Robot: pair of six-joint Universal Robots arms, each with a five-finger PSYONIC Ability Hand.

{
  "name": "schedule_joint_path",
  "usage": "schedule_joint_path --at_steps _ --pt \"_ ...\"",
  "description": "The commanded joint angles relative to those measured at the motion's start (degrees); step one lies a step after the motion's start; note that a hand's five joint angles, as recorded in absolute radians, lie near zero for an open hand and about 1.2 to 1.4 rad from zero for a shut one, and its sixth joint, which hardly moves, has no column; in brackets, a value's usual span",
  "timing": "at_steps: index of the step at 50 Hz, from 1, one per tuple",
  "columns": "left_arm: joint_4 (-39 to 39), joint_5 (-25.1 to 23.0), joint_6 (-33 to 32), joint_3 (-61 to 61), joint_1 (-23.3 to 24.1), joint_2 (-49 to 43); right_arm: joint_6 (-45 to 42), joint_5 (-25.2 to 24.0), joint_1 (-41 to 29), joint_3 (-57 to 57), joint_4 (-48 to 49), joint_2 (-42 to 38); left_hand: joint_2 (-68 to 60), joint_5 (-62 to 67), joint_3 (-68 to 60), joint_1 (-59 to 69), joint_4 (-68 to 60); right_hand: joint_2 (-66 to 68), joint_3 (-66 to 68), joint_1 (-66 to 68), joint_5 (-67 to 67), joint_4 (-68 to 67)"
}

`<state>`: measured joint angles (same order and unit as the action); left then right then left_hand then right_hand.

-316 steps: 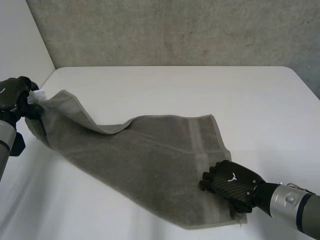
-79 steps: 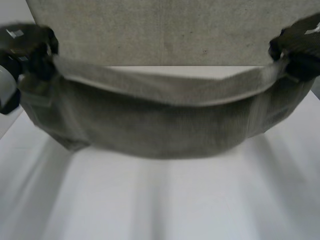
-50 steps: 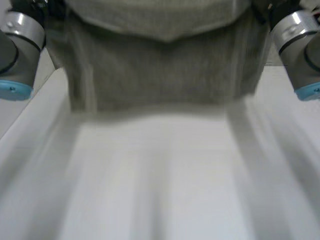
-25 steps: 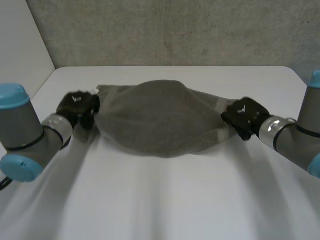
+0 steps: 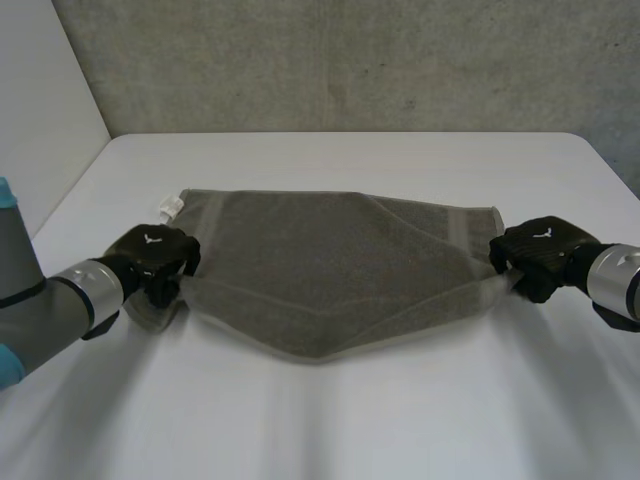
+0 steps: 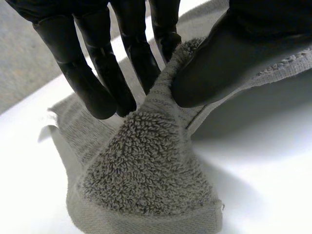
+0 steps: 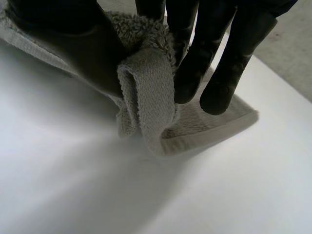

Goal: Fold the towel.

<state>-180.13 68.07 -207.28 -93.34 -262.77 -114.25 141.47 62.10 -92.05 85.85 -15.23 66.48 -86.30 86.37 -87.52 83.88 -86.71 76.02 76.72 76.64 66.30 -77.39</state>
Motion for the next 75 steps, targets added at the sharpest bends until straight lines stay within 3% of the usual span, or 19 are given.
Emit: schedule_joint_path --at_steps 1,3,5,11,13,18,24,33,40,52,65,75 --pt "-0.3 3.9 -0.1 5.7 0.9 -8.7 -0.3 -0.1 -0.6 -0.2 0.9 -4.6 15.2 -25.3 16.4 -12.8 15.6 4.0 3.3 3.4 3.7 -2.6" --pt "-0.3 5.4 -0.1 7.2 0.9 -10.1 -0.4 -0.1 -0.6 -0.2 0.9 -4.8 16.0 -26.1 17.3 -13.6 16.4 4.0 3.3 3.4 3.7 -2.6" --pt "-0.4 8.5 -0.1 9.8 0.9 -11.6 -0.4 -0.2 -0.6 -0.1 1.2 -4.8 24.9 -35.0 26.1 -22.5 25.3 4.0 3.3 3.4 3.7 -2.6" --pt "-1.2 9.9 0.0 11.6 1.1 -11.7 -0.4 -0.1 -0.5 0.2 2.0 -4.8 40.6 -50.7 41.8 -38.2 41.0 4.0 3.3 3.4 3.7 -2.6" --pt "-3.7 10.4 0.1 12.3 1.7 -11.6 -0.4 -0.1 -0.3 0.4 2.3 -4.9 51.0 -61.1 52.2 -48.6 51.4 4.0 3.3 3.4 3.7 -2.6" --pt "-9.3 12.6 0.4 13.4 3.1 -11.5 -0.6 -0.2 -0.2 0.6 2.5 -4.8 59.8 -69.8 61.0 -57.3 60.2 4.0 3.3 3.4 3.7 -2.6" --pt "-13.9 15.7 0.1 15.9 3.6 -12.8 -0.8 -0.2 -0.2 1.1 2.5 -4.8 60.1 -70.2 61.3 -57.7 60.5 4.0 3.3 3.4 3.7 -2.6" --pt "-13.1 15.4 0.2 15.7 5.2 -13.6 -0.9 -0.3 -0.2 1.6 2.6 -4.8 59.1 -69.2 60.3 -56.7 59.5 4.0 3.3 3.4 3.7 -2.6" --pt "-9.5 15.0 0.7 6.6 5.9 -4.7 -0.9 -0.4 -0.4 1.8 2.6 -4.8 59.3 -69.3 60.5 -56.8 59.7 4.0 3.3 3.4 3.7 -2.6" --pt "-10.1 14.7 0.5 -10.6 7.3 6.6 -1.0 -0.5 -0.7 2.5 2.6 -4.8 58.6 -68.7 59.8 -56.2 59.0 4.0 3.3 3.4 3.7 -2.6" --pt "-21.5 13.7 0.5 -14.1 8.2 2.1 -1.0 -2.2 -0.8 3.0 2.8 -4.8 58.4 -68.5 59.6 -56.0 58.8 4.0 3.3 3.4 3.7 -2.6" --pt "-22.0 14.5 0.0 -11.2 10.0 -3.0 -1.0 -2.5 -0.6 3.4 2.8 -4.7 58.4 -68.5 59.6 -56.0 58.8 4.0 3.3 3.4 3.7 -2.6"
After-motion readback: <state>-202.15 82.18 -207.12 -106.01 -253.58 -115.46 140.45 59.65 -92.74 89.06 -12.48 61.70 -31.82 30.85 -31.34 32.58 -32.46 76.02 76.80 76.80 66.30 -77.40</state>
